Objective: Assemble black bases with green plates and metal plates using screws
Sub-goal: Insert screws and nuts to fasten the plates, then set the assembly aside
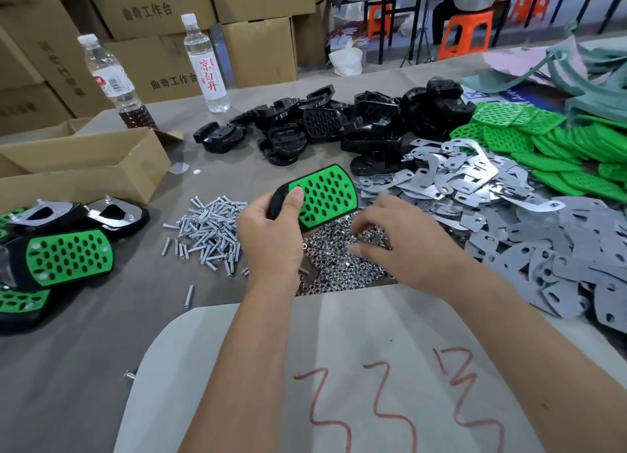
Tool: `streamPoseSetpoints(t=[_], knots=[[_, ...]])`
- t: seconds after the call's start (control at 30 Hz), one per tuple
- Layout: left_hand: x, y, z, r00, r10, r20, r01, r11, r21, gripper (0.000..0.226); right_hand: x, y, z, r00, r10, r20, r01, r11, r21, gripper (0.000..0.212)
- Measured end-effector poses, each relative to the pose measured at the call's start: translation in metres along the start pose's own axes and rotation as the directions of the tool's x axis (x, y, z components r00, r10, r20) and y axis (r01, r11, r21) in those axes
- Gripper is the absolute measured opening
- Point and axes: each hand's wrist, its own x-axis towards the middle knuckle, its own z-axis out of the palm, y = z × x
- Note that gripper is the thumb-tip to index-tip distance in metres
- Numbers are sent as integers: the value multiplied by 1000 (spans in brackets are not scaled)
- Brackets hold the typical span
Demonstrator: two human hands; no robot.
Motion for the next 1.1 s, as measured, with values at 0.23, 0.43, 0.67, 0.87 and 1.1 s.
streamPoseSetpoints(t=[0.23,0.43,0.67,0.87,1.1], knots=[[0,1,0,994,-91,-57,88,995,-53,13,-3,-5,-2,985,33,-170,6,975,224,15],[1,12,-1,984,-128,-121,93,960,-263,13,-1,3,-4,930,154,-334,-67,964,259,28],[6,16,-10,969,-191,-155,130,932,-337,14,-3,-24,9,959,-205,-195,213,977,24,14],[13,16,-19,942,-227,-246,137,932,-334,27,4,-70,42,944,-328,39,330,935,-131,16],[15,15,-23,938,-216,-270,124,940,-319,27,4,-58,33,957,-282,66,281,959,24,14]])
